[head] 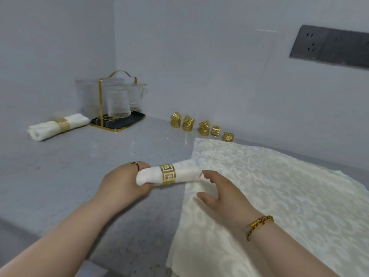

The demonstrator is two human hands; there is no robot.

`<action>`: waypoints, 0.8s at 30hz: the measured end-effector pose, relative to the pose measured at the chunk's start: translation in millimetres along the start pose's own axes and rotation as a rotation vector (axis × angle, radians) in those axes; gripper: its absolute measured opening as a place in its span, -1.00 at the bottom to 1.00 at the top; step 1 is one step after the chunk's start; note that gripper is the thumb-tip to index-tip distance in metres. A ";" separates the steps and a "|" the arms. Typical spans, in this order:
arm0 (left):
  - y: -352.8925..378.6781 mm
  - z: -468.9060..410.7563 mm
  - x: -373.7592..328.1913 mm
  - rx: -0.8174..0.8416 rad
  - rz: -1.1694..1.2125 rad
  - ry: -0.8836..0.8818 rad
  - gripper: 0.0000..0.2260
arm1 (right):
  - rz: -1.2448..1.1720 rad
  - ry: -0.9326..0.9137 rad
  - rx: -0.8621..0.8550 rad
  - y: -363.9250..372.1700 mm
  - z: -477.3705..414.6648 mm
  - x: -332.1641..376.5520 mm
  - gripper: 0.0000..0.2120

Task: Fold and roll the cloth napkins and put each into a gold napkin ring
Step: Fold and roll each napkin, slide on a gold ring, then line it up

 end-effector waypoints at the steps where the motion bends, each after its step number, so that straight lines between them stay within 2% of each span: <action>1: -7.3 -0.9 14.1 -0.026 0.002 -0.033 -0.82 | -0.050 0.001 0.024 10.1 -10.0 10.5 -0.46; 5: -35.5 -6.6 68.4 -0.140 -0.013 -0.149 -0.82 | -0.277 0.033 0.133 57.7 -54.3 52.9 -0.38; 8: -54.0 -14.5 107.2 -0.200 -0.026 -0.210 -0.79 | -0.342 0.047 0.213 93.8 -87.4 87.4 -0.35; 12: -78.7 -32.9 152.3 -0.254 -0.124 -0.244 -0.81 | -0.309 0.037 0.305 136.7 -128.8 136.4 -0.30; 19: -99.6 -68.1 221.2 -0.318 -0.300 -0.367 -0.84 | -0.354 -0.005 0.352 186.4 -196.5 203.8 -0.30; 24: -103.3 -95.0 232.4 -0.397 -0.552 -0.298 -0.78 | -0.289 -0.017 0.340 202.0 -231.7 214.2 -0.34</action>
Point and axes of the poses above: each hand's wrist, its own z-axis away from the middle knuckle, its own y-axis out of the palm, x = y × z, the point moved 10 cm from there along -z, towards the middle knuckle
